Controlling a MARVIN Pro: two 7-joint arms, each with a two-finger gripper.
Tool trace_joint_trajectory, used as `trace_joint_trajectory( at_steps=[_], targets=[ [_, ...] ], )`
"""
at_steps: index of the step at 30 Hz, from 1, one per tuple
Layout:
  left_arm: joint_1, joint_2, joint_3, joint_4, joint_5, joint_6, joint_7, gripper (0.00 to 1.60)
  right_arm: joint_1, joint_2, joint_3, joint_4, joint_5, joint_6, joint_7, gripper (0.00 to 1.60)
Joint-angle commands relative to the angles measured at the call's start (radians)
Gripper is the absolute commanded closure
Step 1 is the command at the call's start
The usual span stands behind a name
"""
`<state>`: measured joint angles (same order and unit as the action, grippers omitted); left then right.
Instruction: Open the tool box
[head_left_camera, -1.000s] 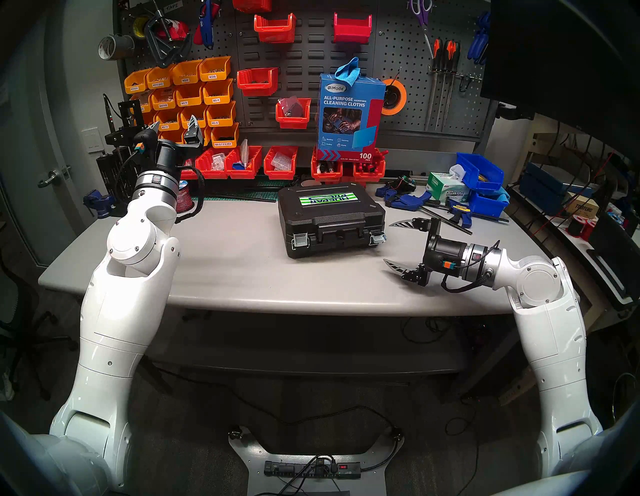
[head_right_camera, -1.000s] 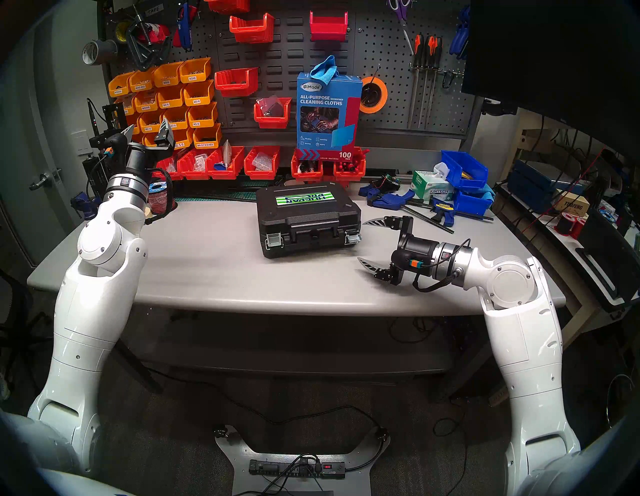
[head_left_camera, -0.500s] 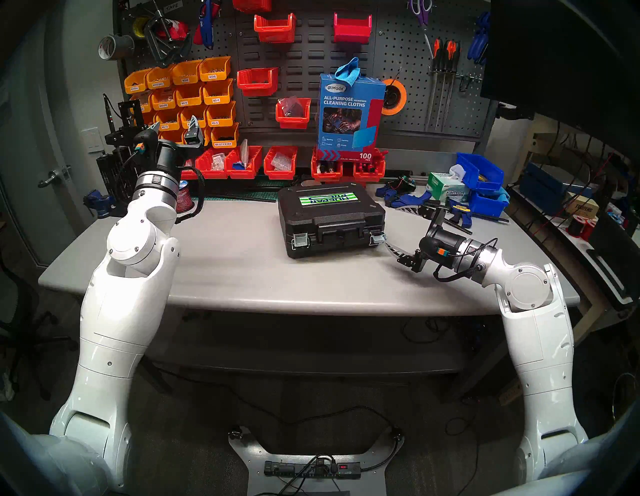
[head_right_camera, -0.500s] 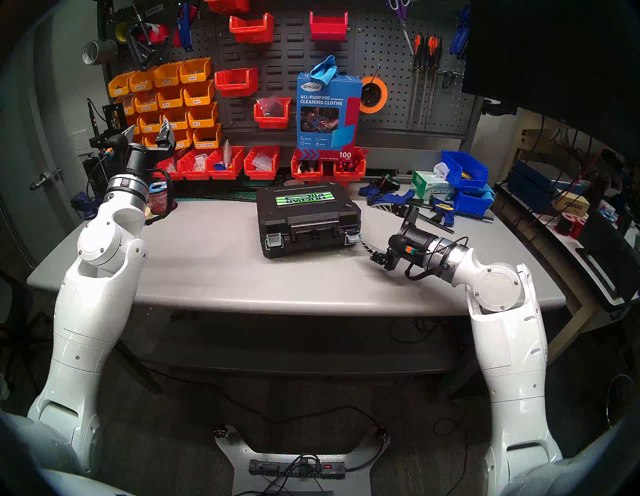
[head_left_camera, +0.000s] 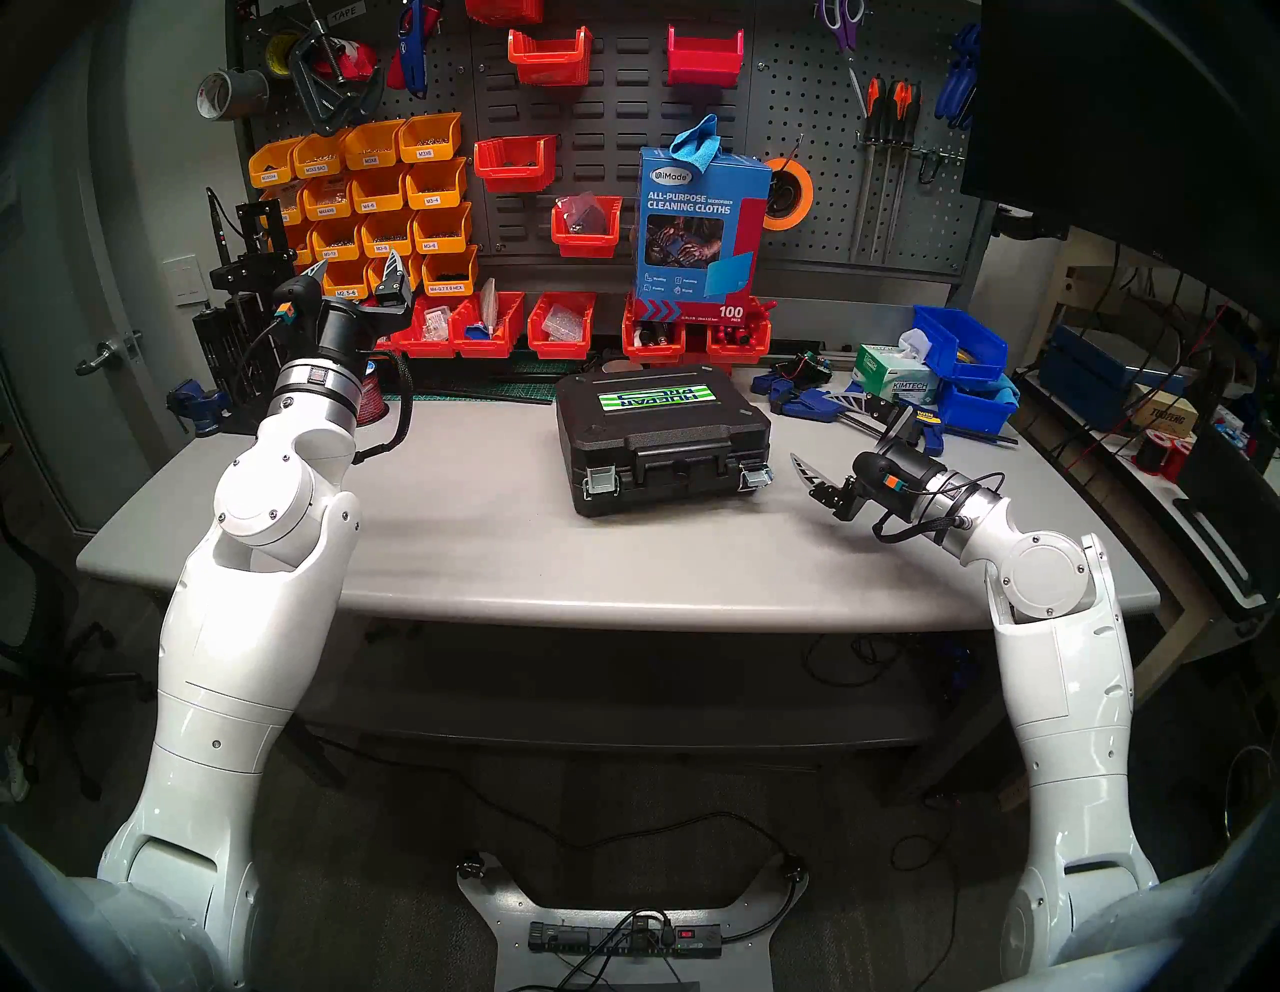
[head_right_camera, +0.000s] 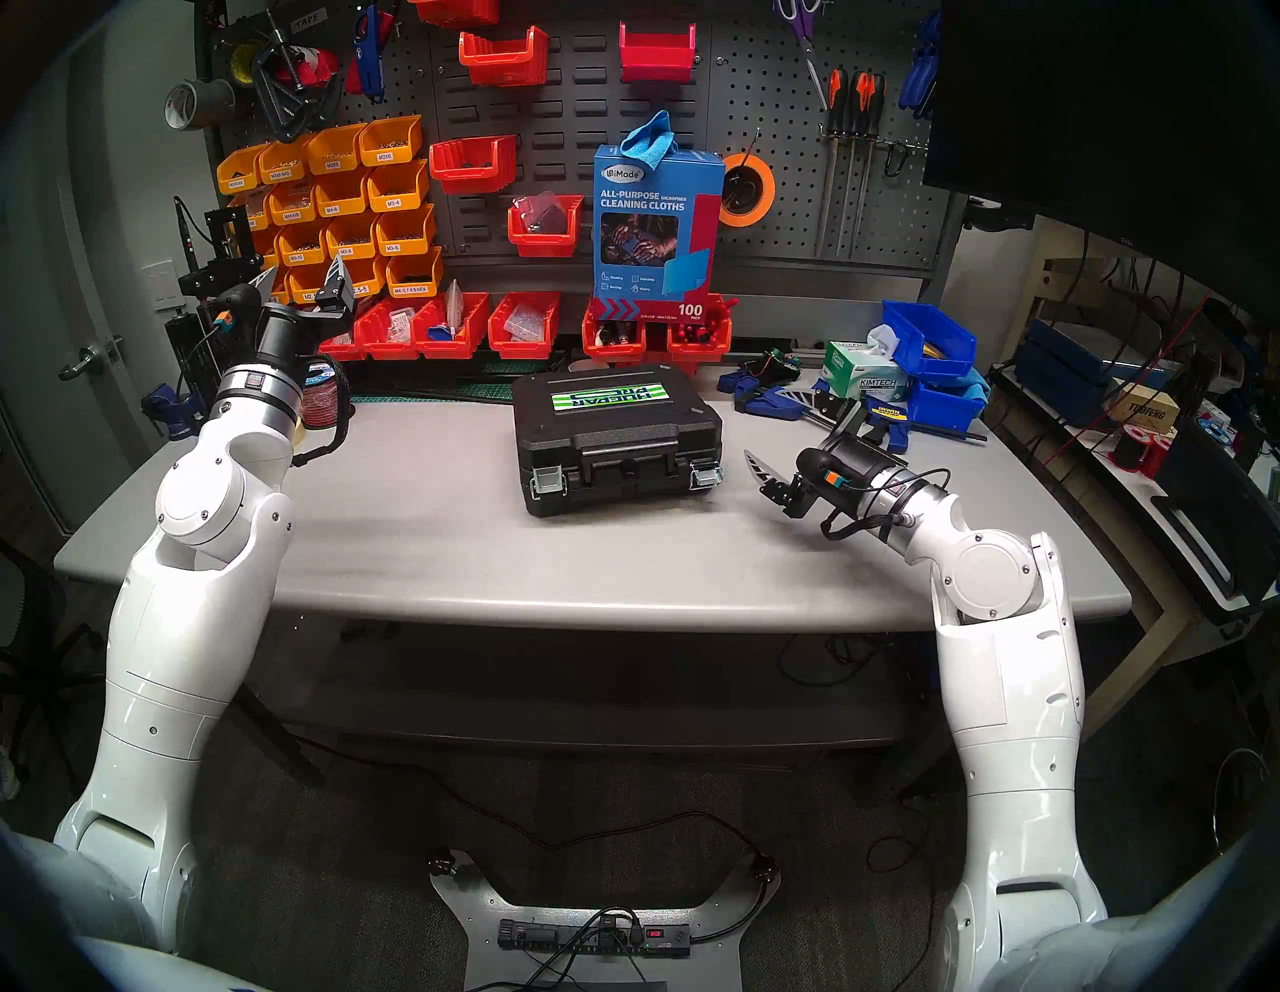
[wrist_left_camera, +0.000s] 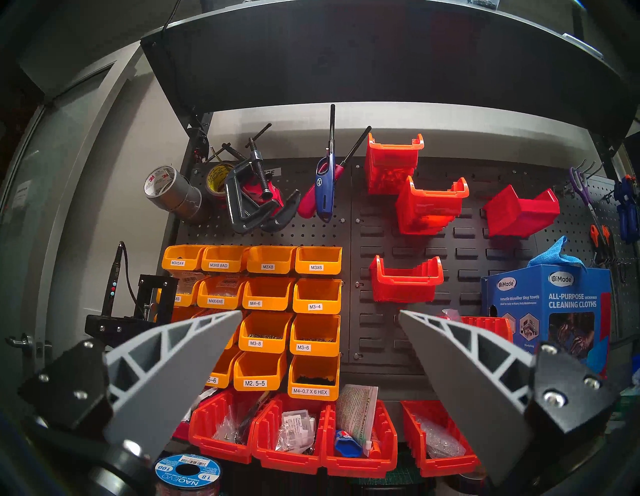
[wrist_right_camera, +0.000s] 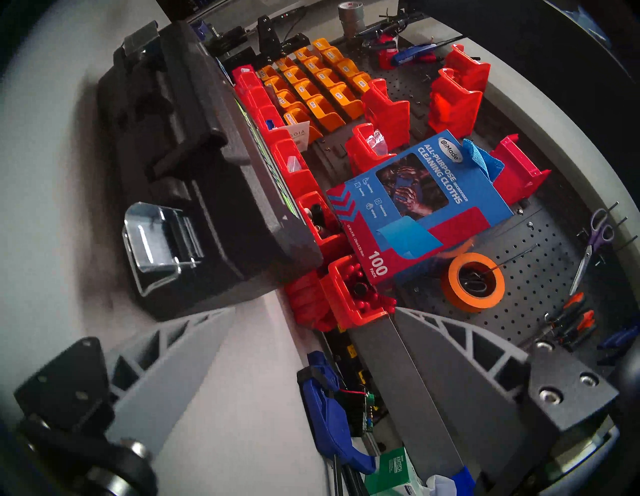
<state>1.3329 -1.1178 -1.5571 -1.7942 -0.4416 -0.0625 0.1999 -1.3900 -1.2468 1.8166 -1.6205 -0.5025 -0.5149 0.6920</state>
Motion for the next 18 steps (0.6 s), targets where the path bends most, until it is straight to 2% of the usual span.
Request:
trace_joint_trajectory(
  at_steps=[1,9,13,15,18],
  targets=[
    [-0.01,0.0,0.003,-0.019,0.005,0.002,0.004,0.0,0.066,0.015,0.037,0.016,-0.026,-0.013,-0.052,0.0],
    [0.003,0.016,-0.001,-0.035,-0.012,-0.001,-0.018,0.0,0.116,0.032,0.086,0.093,-0.093,-0.022,-0.118,0.0],
    [0.023,0.039,-0.002,-0.046,-0.03,-0.029,-0.078,0.0,0.137,0.038,0.101,0.134,-0.121,-0.027,-0.149,0.0],
    [0.036,0.059,-0.001,-0.051,-0.045,-0.057,-0.135,0.0,0.141,0.038,0.104,0.143,-0.129,-0.03,-0.156,0.0],
    [0.055,0.103,0.016,-0.063,-0.07,-0.097,-0.176,0.0,0.142,0.035,0.107,0.152,-0.139,-0.035,-0.167,0.0]
  ],
)
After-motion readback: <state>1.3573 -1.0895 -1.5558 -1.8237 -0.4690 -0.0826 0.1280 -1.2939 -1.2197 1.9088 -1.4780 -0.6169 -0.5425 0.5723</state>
